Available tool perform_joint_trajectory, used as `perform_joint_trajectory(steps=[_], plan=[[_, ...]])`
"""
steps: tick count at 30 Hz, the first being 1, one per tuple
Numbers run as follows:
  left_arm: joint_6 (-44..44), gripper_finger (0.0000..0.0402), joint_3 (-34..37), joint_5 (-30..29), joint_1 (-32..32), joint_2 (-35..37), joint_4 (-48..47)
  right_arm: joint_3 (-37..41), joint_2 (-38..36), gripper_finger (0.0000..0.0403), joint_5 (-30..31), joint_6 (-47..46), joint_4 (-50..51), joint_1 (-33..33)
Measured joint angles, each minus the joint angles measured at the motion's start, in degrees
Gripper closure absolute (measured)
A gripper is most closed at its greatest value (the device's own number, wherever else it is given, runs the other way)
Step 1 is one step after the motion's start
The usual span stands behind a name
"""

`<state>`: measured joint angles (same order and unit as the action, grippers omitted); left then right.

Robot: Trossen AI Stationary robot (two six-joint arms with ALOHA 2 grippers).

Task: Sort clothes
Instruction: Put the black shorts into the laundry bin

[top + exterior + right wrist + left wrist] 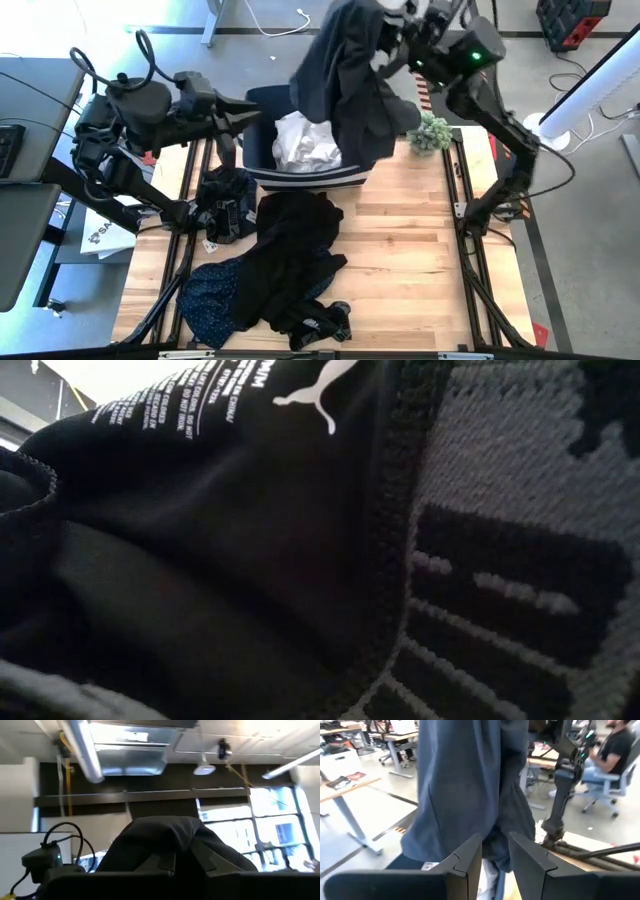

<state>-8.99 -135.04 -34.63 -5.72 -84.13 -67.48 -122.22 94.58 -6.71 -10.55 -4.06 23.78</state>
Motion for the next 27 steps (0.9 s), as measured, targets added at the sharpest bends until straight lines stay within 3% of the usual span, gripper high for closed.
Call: perform_joint_trajectory(steps=[4,5,7,9,18,27], plan=[[2.4,0.0312,0.0,-0.7,0.1,0.1,-1.4,-12.7,10.2,0.04,-4.5,0.5,1.6,1.2],[3.3,0.0312,0.0,-0.7,0.3,0.1,-1.7,-12.7,11.5,0.04,-5.4,0.2,0.0,1.7],[4.4,0.0312,0.0,-0.8,0.6,0.0,-2.2,-7.9,11.6,0.04,-6.5,-4.1,-6.1,3.2],[4.9,0.0312,0.0,-0.7,0.7,-0.1,-3.4,-4.9,11.3,0.04,-6.8,-8.2,-3.7,4.6],[1.7,0.0313,0.1,-0.7,0.8,-0.1,-10.6,5.7,10.9,0.04,-5.4,-0.4,32.2,5.6],[-0.9,0.0313,0.1,-0.8,0.8,-0.1,-11.2,30.3,10.9,0.0378,-2.7,-1.3,43.6,4.8]])
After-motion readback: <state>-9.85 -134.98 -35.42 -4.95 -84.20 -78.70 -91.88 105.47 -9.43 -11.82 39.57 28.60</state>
